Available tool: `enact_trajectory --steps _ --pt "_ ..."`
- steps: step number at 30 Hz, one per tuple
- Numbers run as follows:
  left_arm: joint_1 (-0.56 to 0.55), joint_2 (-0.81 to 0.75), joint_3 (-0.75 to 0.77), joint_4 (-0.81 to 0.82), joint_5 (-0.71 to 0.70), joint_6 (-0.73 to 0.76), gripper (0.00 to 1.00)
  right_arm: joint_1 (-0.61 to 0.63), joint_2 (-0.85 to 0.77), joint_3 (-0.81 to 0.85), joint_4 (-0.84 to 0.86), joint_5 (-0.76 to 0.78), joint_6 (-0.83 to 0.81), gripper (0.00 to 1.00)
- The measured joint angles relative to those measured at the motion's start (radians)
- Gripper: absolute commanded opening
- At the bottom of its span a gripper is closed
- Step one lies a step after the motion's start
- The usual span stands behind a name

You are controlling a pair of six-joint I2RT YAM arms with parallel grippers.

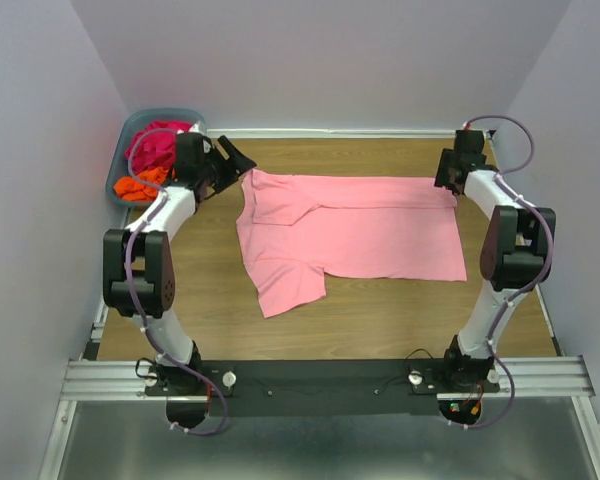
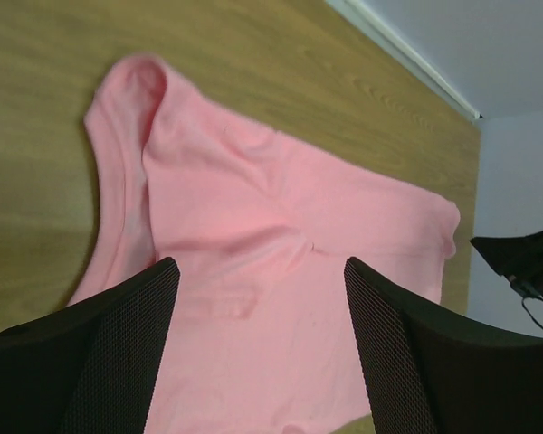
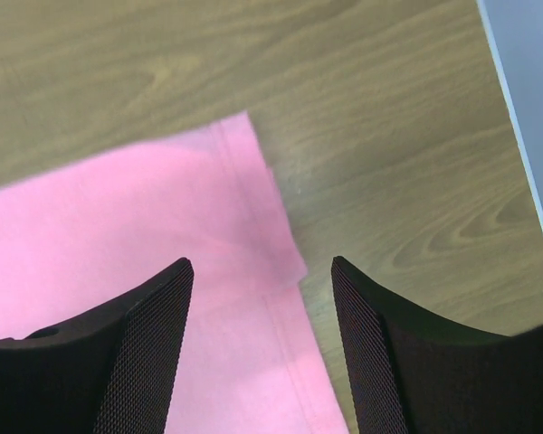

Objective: Fold and stack the t-shirts
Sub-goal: Fold the tshirt

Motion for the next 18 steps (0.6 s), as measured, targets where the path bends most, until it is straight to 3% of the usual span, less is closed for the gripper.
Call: enact_trajectory --steps 2,6,9,18 --pt "-0.003 0.059 0.104 -0.006 -0.017 0.037 0.69 -0.044 -0.003 0.030 0.002 -0.059 0.027 0.62" --pt "-0.018 0.210 0.307 -0.024 -0.058 0.130 0.68 -0.140 0.015 0.080 -0.007 -0.187 0.090 0.53" --pt "-0.026 0.342 0.431 -0.049 -0.080 0.179 0.68 -0.202 0.064 0.140 -0.002 -0.275 0.134 0.53" --pt "-0.031 0.501 0.484 -0.140 -0.111 0.264 0.65 -0.226 0.198 0.194 -0.007 -0.450 0.197 0.53"
